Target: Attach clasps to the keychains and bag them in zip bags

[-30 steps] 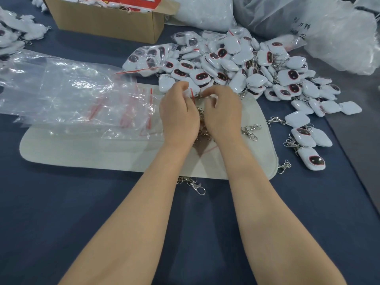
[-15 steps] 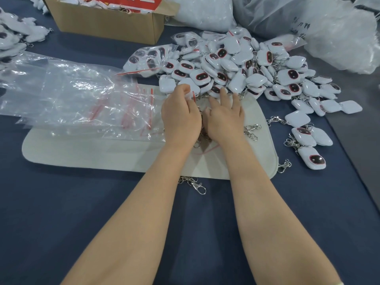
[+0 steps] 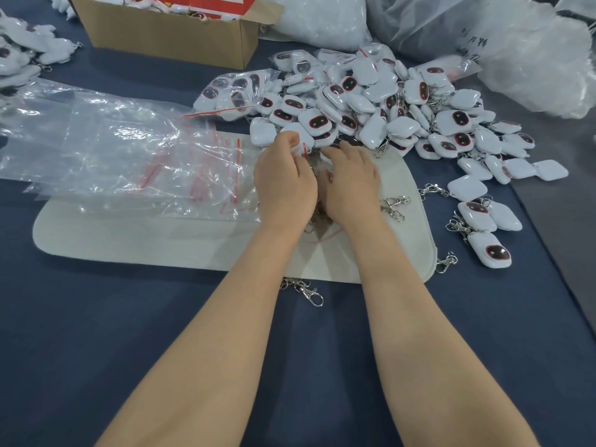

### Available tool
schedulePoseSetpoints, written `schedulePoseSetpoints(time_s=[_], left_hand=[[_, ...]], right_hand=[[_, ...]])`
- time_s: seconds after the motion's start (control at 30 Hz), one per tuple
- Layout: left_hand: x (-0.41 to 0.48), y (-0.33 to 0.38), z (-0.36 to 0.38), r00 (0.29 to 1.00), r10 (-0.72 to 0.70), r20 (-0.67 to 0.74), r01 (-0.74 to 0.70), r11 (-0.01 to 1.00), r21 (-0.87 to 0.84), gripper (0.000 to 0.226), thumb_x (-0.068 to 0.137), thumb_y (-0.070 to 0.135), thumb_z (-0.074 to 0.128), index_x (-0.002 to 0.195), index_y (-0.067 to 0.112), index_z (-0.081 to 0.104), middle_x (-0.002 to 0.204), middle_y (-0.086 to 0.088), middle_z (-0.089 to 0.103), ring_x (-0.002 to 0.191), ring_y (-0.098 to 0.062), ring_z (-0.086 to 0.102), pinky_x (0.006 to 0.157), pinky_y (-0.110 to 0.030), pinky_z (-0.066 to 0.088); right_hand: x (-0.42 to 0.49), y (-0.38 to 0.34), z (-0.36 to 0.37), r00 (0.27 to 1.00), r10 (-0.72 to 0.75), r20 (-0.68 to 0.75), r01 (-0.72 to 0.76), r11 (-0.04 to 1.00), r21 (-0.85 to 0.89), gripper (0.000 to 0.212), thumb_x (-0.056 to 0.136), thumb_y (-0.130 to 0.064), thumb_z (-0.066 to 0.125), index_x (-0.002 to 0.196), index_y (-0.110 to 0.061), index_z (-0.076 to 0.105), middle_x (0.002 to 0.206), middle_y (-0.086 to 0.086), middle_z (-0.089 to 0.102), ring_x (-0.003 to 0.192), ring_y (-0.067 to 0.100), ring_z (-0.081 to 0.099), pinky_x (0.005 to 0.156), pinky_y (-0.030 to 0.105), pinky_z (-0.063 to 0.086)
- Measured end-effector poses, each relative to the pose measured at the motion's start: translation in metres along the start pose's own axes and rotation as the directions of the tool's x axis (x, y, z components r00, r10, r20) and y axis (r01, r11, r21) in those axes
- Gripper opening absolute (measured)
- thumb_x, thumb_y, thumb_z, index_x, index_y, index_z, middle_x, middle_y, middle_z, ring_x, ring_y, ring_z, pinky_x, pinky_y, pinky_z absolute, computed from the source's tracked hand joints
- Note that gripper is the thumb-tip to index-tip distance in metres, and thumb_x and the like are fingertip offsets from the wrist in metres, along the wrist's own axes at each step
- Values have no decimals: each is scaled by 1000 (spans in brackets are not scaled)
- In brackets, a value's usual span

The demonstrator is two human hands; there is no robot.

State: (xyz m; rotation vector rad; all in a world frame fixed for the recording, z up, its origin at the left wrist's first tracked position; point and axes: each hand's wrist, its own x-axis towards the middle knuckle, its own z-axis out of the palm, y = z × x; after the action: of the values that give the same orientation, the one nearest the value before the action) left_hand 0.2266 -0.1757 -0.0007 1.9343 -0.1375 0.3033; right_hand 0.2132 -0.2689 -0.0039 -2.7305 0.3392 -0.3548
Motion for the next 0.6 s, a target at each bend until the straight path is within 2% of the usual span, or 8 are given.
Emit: schedulePoseSetpoints(time_s=[0.07, 0.13, 0.27, 0.33, 0.43, 0.5, 0.6], left_hand=[[0, 0, 0, 1000, -5, 0, 5, 1000, 3, 35, 91, 1, 37, 123, 5, 52, 122, -7, 60, 117, -21, 52, 103, -38, 39], [0, 0, 0, 1000, -6, 2, 6, 1000, 11, 35, 91, 1, 37, 123, 5, 52, 122, -8, 59, 118, -22, 52, 104, -39, 38], [0, 1, 0, 1000, -5, 5, 5, 1000, 8, 36, 91, 1, 37, 123, 4, 52, 122, -8, 60, 118, -22, 51, 104, -40, 37], [0, 0, 0, 1000, -3, 7, 3, 1000, 10, 36, 91, 1, 37, 123, 4, 52, 122, -8, 60, 118, -22, 51, 104, -39, 37], [0, 0, 0, 1000, -3, 7, 3, 1000, 13, 35, 91, 1, 38, 123, 4, 52, 122, -8, 60, 118, -22, 52, 104, -39, 37], [0, 1, 0, 1000, -1, 4, 1, 1000, 15, 34, 91, 1, 38, 122, 3, 53, 121, -9, 60, 117, -23, 52, 103, -40, 38], [1, 0, -1, 1000, -2, 7, 2, 1000, 22, 34, 92, 3, 38, 123, 4, 52, 123, -9, 59, 118, -23, 51, 103, -40, 37]], right_hand=[[0, -1, -2, 996, 39, -76, -29, 991, 130, 29, 97, -24, 48, 122, -18, 60, 134, 8, 50, 126, 29, 42, 106, 39, 31], [1, -3, -3, 989, 93, -116, -72, 983, 169, 23, 96, -26, 51, 114, -14, 61, 124, 10, 54, 117, 31, 46, 98, 38, 35], [2, -1, -1, 996, 87, -27, -86, 995, 42, 43, 98, -33, 50, 135, -12, 47, 138, 10, 48, 129, 29, 40, 108, 38, 29], [2, 0, 0, 995, 97, -33, -96, 994, 44, 43, 97, -31, 51, 137, -14, 46, 139, 9, 47, 129, 29, 41, 108, 39, 29], [2, -2, -1, 982, 133, -134, -106, 975, 194, 42, 94, -22, 58, 134, -13, 46, 135, 9, 45, 125, 27, 43, 101, 34, 32], [2, -3, -3, 970, 140, -200, -67, 940, 335, 38, 93, -18, 60, 128, -8, 49, 127, 9, 49, 116, 23, 47, 92, 24, 33], [2, -10, -8, 960, 183, -214, -27, 815, 578, 27, 90, -20, 65, 113, -9, 57, 104, 0, 56, 96, 13, 49, 79, 14, 33]])
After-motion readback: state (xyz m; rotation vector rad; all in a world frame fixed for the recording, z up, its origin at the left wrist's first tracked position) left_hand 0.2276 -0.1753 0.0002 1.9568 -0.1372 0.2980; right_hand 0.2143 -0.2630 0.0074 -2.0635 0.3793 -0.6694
